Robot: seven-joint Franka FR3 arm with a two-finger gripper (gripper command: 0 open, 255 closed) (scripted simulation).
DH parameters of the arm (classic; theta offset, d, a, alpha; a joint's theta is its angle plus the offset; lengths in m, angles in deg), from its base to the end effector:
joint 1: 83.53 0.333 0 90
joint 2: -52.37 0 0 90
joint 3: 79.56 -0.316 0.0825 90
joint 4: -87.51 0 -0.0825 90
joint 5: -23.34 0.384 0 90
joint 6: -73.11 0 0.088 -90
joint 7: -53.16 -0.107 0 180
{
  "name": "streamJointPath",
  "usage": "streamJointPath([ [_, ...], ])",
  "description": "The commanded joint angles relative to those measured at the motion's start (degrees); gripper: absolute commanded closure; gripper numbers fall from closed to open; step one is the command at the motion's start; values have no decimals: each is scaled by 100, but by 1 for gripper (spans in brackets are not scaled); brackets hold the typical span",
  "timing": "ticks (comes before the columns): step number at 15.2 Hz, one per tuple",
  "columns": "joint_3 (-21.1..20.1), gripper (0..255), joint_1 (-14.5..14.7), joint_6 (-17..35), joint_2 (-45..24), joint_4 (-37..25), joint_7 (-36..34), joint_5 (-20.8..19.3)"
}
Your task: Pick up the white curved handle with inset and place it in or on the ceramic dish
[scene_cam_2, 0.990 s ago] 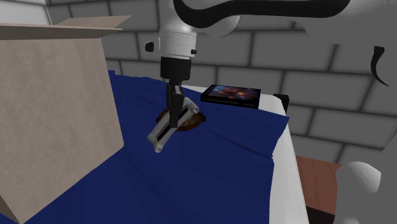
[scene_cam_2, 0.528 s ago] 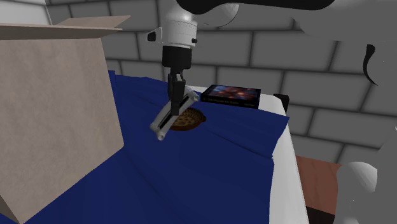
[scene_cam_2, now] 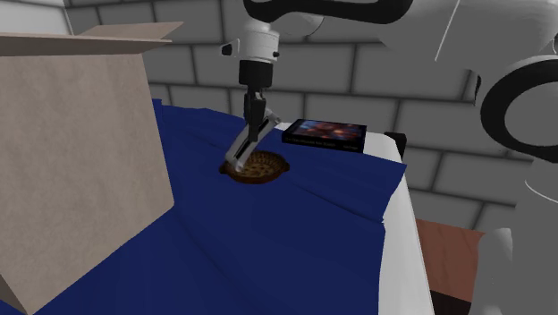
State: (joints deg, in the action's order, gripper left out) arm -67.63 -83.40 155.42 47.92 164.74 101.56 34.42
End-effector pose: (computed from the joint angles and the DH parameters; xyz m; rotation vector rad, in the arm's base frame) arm 0.5570 -0.0873 0.6755 -2.8277 -0.9791 -0.1480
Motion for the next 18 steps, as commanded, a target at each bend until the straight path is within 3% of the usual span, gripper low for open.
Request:
streamJointPath([
  [1,125,255,-164,-102,-285,-335,265,78],
  [3,227,255,-346,-265,-615,-773,489,178],
  [15,188,255,-236,838,-191,744,601,50],
  [18,187,255,-230,906,-173,830,609,46],
])
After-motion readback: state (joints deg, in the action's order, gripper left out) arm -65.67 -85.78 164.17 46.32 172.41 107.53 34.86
